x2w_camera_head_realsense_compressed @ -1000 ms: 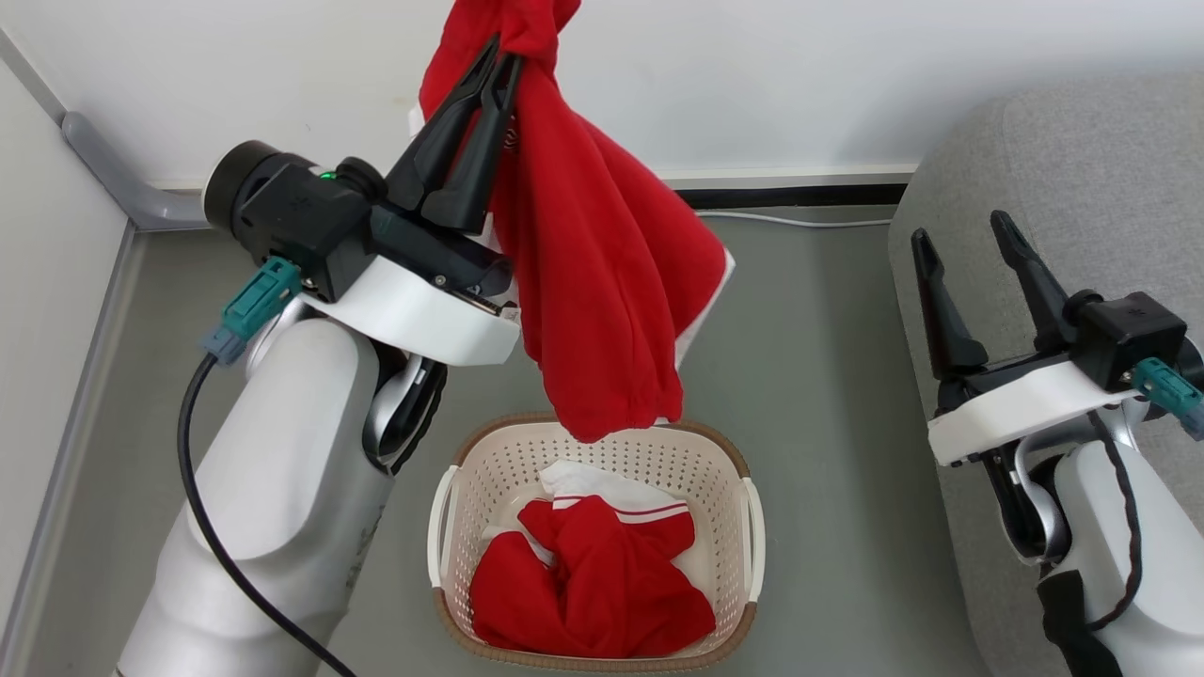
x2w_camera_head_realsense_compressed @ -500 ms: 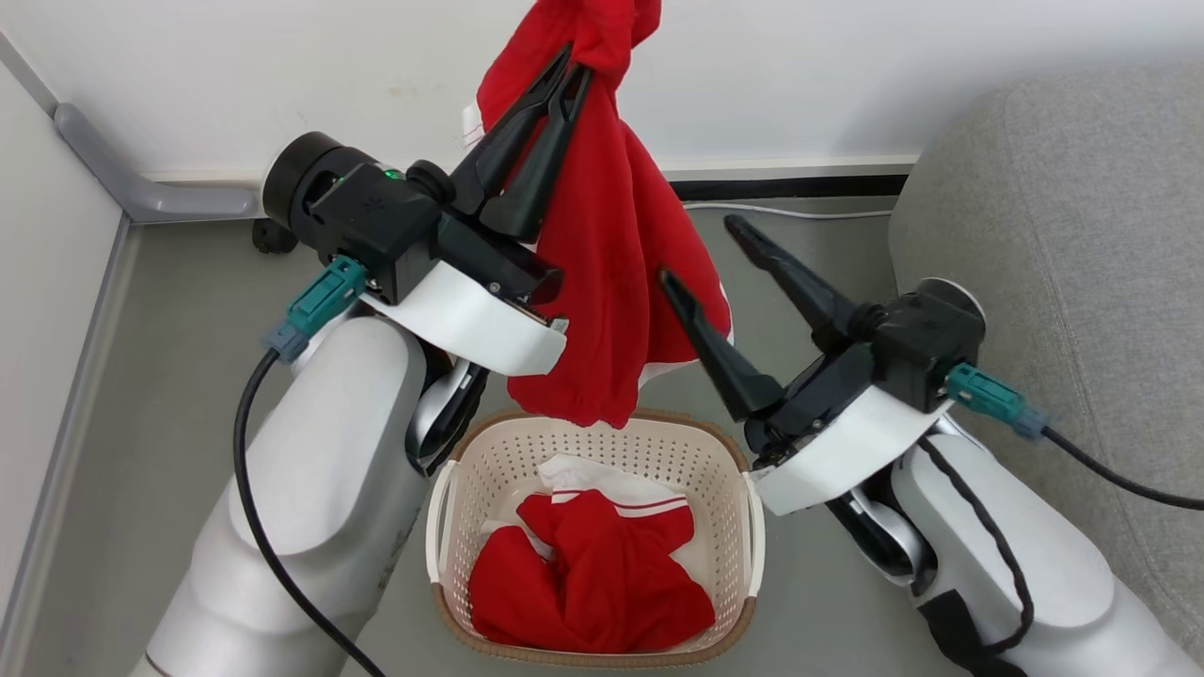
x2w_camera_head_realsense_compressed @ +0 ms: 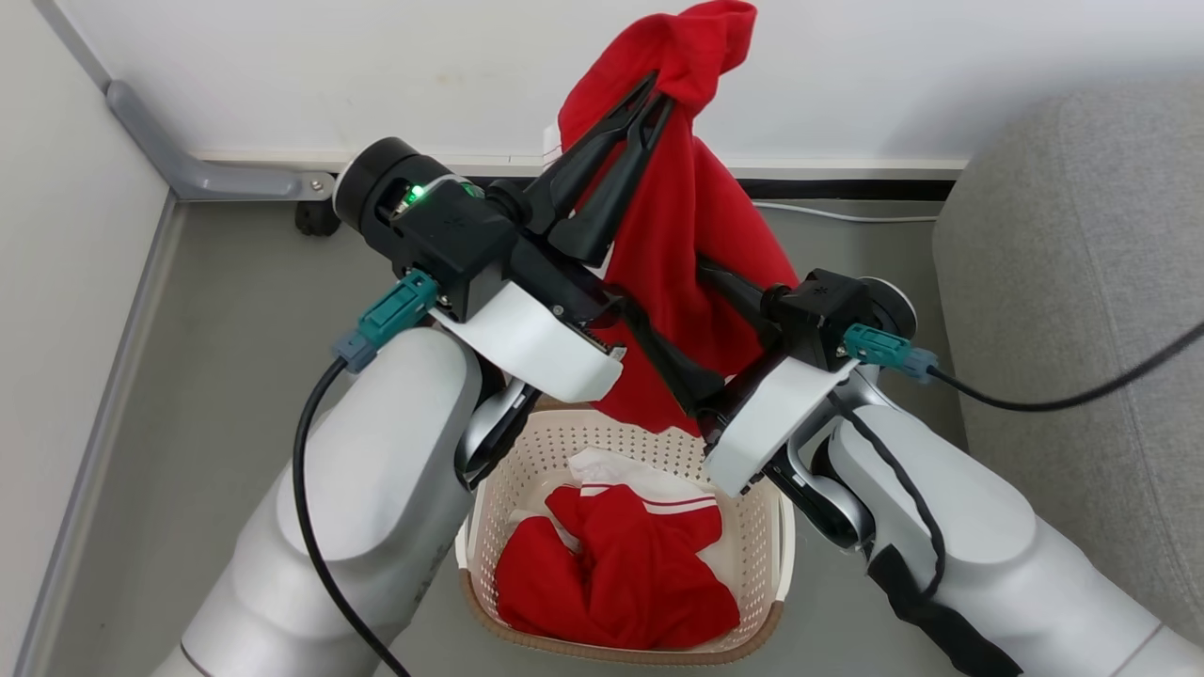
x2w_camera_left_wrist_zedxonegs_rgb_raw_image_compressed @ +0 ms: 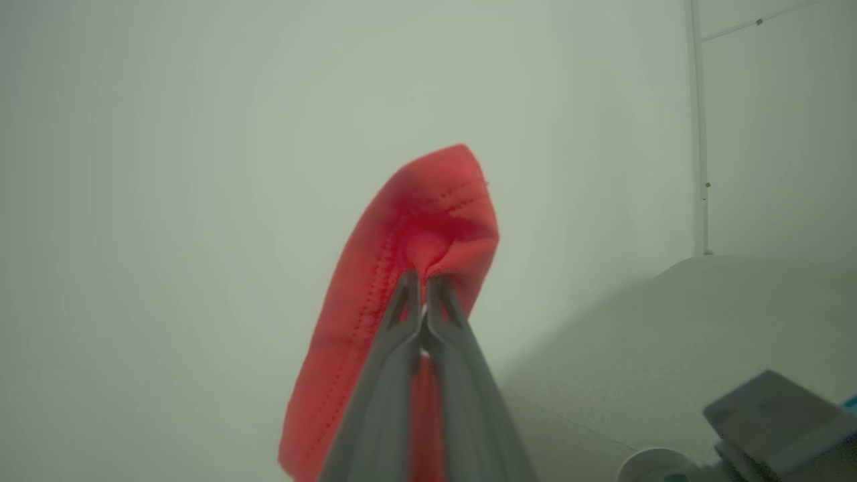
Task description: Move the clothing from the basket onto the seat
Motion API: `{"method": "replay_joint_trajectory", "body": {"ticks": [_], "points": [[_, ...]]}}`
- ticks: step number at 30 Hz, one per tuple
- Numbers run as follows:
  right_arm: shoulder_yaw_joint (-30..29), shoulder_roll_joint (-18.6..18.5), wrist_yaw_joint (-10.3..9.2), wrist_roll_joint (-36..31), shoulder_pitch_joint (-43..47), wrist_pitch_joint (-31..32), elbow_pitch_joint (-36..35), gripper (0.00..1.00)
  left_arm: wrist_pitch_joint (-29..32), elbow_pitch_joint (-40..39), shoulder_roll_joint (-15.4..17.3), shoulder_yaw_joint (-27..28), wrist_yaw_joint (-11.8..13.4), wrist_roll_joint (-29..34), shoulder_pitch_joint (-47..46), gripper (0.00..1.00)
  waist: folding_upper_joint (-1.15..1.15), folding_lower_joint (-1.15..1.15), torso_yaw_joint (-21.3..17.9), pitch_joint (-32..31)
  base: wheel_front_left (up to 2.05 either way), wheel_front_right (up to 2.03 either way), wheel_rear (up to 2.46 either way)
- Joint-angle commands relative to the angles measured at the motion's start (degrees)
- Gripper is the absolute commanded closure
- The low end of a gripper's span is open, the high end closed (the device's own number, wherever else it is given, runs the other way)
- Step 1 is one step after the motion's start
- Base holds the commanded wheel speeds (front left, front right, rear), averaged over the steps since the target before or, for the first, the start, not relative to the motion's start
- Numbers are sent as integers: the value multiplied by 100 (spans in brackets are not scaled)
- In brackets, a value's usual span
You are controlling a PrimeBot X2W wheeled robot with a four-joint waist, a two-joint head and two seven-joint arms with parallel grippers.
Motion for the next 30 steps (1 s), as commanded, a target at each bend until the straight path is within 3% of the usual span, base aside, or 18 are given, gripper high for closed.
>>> {"method": "replay_joint_trajectory", "body": {"ticks": [1, 2, 3, 4, 12, 13, 14, 30], "points": [[17, 137, 18, 29, -84, -35, 96, 0, -26, -132, 89, 137, -23, -69, -271, 100, 0, 0, 52, 7, 0, 0, 0], [24, 177, 18, 62, -114, -35, 236, 16, -26, -119, 83, 117, -23, -80, -259, 100, 0, 0, 78, 13, 0, 0, 0], [-3, 211, 18, 72, -154, -35, 337, 93, -26, -104, 80, 113, -23, -93, -247, 100, 0, 0, 93, 20, 0, 0, 0], [-23, 244, 18, 94, -180, -35, 391, 100, -26, -92, 76, 116, -23, -106, -239, 100, 0, 0, 108, 27, 0, 0, 0], [-169, 272, 18, 61, -177, -35, 301, 100, -26, -57, 91, 228, -23, -81, -161, 100, 0, 0, 62, 76, 0, 0, 0], [-213, 264, 18, 42, -155, -35, 253, 100, -26, -63, 94, 262, -23, -82, -135, 54, 0, 0, 29, 82, 0, 0, 0], [-272, 249, 18, 26, -126, -35, 195, 100, -26, -72, 95, 284, -23, -92, -103, 0, 0, 0, 8, 88, 0, 0, 0], [-1912, 100, 18, -381, 554, -35, -883, 100, -26, 188, 535, 118, -23, -271, 605, 0, 0, 0, -820, 69, 0, 0, 0]]}}
